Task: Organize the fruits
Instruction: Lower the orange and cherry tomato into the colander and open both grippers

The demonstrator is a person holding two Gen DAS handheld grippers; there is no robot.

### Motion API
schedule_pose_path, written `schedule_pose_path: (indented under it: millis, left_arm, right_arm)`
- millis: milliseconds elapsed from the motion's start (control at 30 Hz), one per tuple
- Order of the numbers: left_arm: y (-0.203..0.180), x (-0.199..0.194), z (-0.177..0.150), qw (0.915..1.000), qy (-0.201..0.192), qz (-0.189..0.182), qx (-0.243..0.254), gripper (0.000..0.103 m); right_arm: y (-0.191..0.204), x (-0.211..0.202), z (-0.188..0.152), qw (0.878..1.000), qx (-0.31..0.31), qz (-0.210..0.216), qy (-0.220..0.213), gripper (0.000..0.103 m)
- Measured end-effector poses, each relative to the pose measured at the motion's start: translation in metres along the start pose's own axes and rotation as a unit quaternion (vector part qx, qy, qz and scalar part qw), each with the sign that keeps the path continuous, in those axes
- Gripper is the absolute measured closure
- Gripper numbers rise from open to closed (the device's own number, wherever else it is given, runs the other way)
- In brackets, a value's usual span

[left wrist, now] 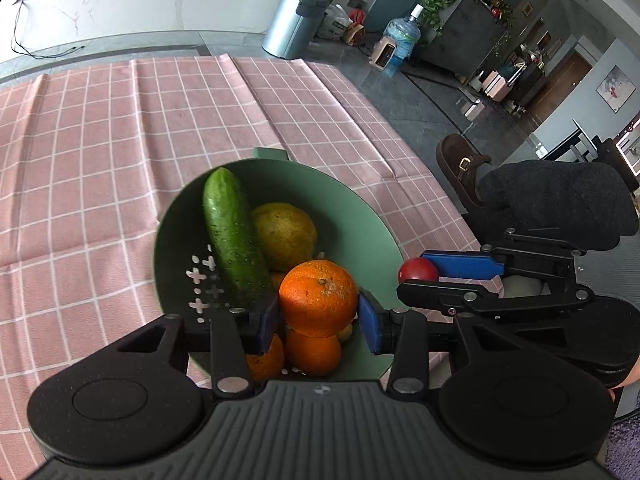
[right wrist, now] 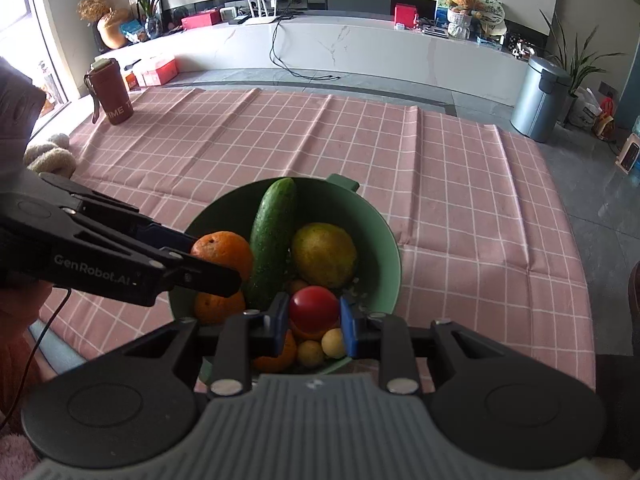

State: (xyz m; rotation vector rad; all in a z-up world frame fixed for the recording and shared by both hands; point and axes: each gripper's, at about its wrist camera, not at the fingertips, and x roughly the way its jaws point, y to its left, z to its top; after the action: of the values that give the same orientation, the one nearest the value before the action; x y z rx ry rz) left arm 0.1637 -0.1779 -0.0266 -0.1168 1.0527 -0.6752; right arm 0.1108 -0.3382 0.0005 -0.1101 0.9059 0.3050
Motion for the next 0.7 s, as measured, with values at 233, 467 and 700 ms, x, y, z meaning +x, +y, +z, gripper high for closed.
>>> schedule_pose_path:
  millis: [233,467,700]
  left_arm:
    - [-0.009,0.032,0.010,0.9978,0.057,0.032,-0.008,0.055]
    - [-0.008,0.047,0.015,0.9949,0.085,0.045,-0.031,0.055]
    - [-0.006,0.053,0.018,0.9935,0.093,0.049,-0.042,0.055]
  right_arm:
    - [-0.012,0.020,0.007,0.996,-0.079,0.006,0.036,0.080]
    - [-0.011,0.037,0.006,0.988,-0.142,0.022,0.057,0.080]
    - [-0.013,0.047,0.002,0.984,-0.161,0.034,0.068,0.080]
